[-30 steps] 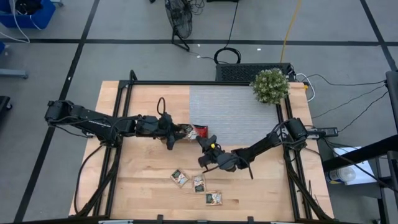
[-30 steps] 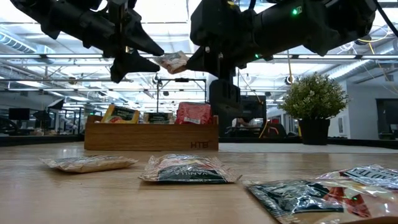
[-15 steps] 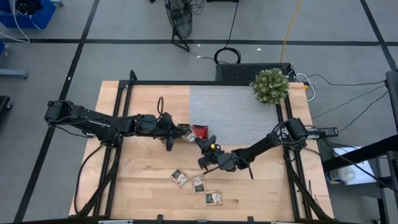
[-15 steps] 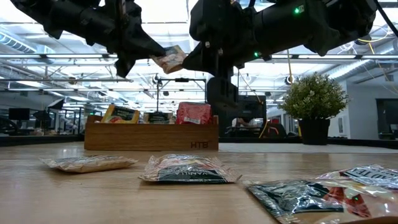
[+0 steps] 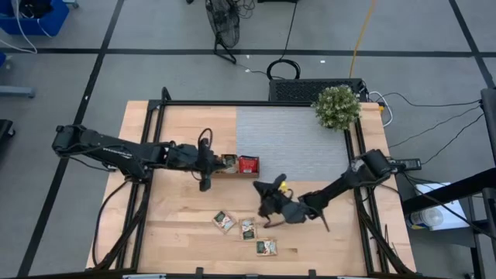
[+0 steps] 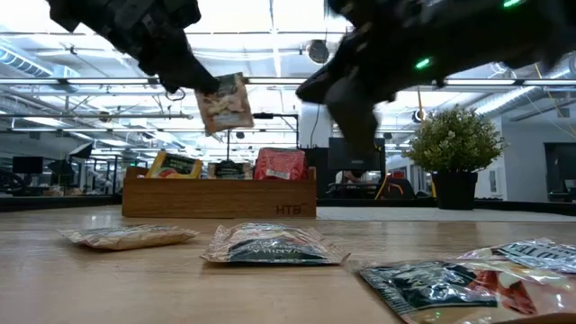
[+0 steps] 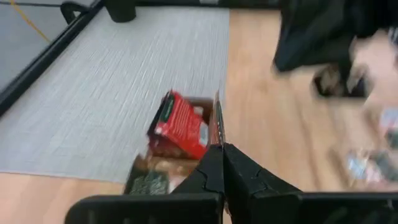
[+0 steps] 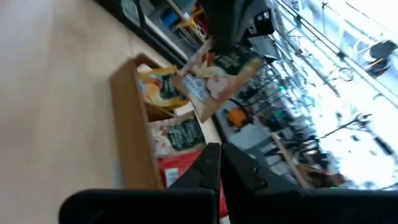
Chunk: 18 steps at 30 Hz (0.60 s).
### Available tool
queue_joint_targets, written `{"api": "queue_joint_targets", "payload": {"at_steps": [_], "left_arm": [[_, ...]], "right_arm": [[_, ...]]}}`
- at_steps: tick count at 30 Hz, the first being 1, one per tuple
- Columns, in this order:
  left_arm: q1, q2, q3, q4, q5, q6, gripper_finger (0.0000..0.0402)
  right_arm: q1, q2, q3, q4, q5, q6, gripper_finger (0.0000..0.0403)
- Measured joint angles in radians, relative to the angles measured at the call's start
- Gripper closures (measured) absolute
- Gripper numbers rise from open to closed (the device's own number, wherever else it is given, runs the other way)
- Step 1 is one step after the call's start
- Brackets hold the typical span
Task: Pick & Place Tea
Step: Put the brown tea bag into the middle section of the wooden organizer
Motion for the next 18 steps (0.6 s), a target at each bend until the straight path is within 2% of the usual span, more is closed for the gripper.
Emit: {"api": "queue_joint_targets", "payload": {"at_steps": [5, 8, 11, 15, 18], "left_arm": [[0.004, 0.044, 0.07, -0.141, -0.001, 0.066, 0.04], [0.015, 0.083, 0.088, -0.125, -0.001, 0.083, 0.04], [0.037, 0.119, 0.082, -0.171, -0.009, 0.097, 0.04], [0.066, 0.179, 0.084, -0.15, -0.011, 0.118, 0.04], [0.088, 0.216, 0.084, -0.132, -0.007, 0.127, 0.04]], "right_arm": [[0.042, -0.144, -0.127, -0.067, -0.005, 0.207, 0.0403], [0.046, -0.257, -0.228, -0.118, -0.01, 0.352, 0.0403], [0.038, -0.351, -0.336, -0.125, -0.091, 0.461, 0.0403], [0.036, -0.443, -0.454, -0.123, -0.19, 0.583, 0.0403], [0.039, -0.479, -0.513, -0.124, -0.193, 0.634, 0.0403]]}}
